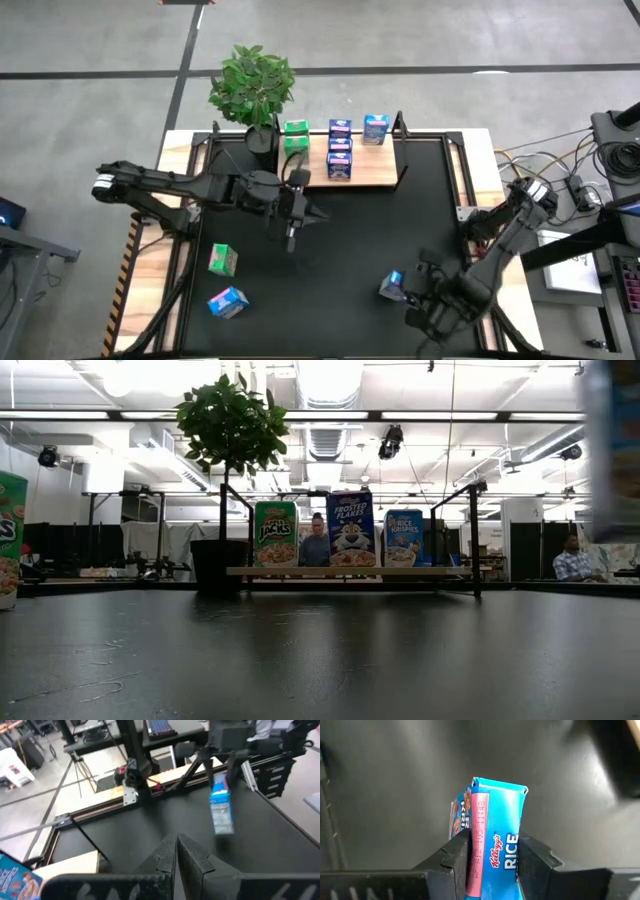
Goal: Stack cereal on shelf
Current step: Put the right light blue cereal box aligned with the light blue cereal box on the shelf
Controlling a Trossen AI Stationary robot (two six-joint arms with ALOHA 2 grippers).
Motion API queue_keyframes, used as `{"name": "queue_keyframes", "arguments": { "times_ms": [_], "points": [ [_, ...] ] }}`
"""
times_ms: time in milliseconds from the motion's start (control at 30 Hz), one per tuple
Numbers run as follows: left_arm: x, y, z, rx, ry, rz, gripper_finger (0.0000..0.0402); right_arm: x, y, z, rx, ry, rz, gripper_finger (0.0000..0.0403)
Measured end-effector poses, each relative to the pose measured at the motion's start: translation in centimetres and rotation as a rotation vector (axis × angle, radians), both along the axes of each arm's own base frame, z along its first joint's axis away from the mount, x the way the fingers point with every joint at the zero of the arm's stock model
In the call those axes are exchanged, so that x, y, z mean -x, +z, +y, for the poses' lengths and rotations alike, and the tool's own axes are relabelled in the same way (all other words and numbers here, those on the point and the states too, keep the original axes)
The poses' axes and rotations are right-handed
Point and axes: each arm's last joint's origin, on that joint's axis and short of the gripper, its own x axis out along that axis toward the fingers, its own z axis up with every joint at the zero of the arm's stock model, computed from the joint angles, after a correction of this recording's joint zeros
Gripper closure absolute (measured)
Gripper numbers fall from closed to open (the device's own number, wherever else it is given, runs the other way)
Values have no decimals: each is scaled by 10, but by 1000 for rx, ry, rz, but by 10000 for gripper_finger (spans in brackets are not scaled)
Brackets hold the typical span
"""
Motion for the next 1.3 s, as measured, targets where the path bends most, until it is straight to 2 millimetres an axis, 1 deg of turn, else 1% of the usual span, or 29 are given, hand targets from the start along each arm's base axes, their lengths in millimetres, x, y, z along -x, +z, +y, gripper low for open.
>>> {"name": "queue_keyframes", "arguments": {
  "times_ms": [167, 300, 400, 500, 633, 767, 900, 1067, 1200, 1300],
  "points": [
    [14, -2, -2, -12, -19, -42, 402, -28, 15, -23, 44, 79, 5, 278],
    [29, -6, 0, -11, -19, -56, 402, -50, 34, -45, 87, 158, -3, 278],
    [40, -10, 1, -9, -19, -69, 402, -66, 49, -68, 136, 212, -12, 280],
    [49, -13, 2, -2, -16, -78, 402, -80, 63, -95, 193, 254, -12, 278],
    [60, -13, 4, 28, -8, -103, 402, -92, 79, -132, 244, 294, -3, 280],
    [67, -14, 5, 40, -4, -106, 402, -95, 92, -167, 239, 297, -5, 282],
    [69, -11, 5, 32, -7, -118, 402, -95, 96, -201, 260, 281, 17, 282],
    [68, -11, 5, 17, -12, -128, 402, -89, 89, -242, 213, 282, 92, 279],
    [69, -10, 5, 1, -17, -132, 402, -84, 79, -275, 223, 256, 149, 279],
    [70, -9, 5, -1, -18, -135, 402, -83, 70, -299, 204, 251, 141, 283]
  ]
}}
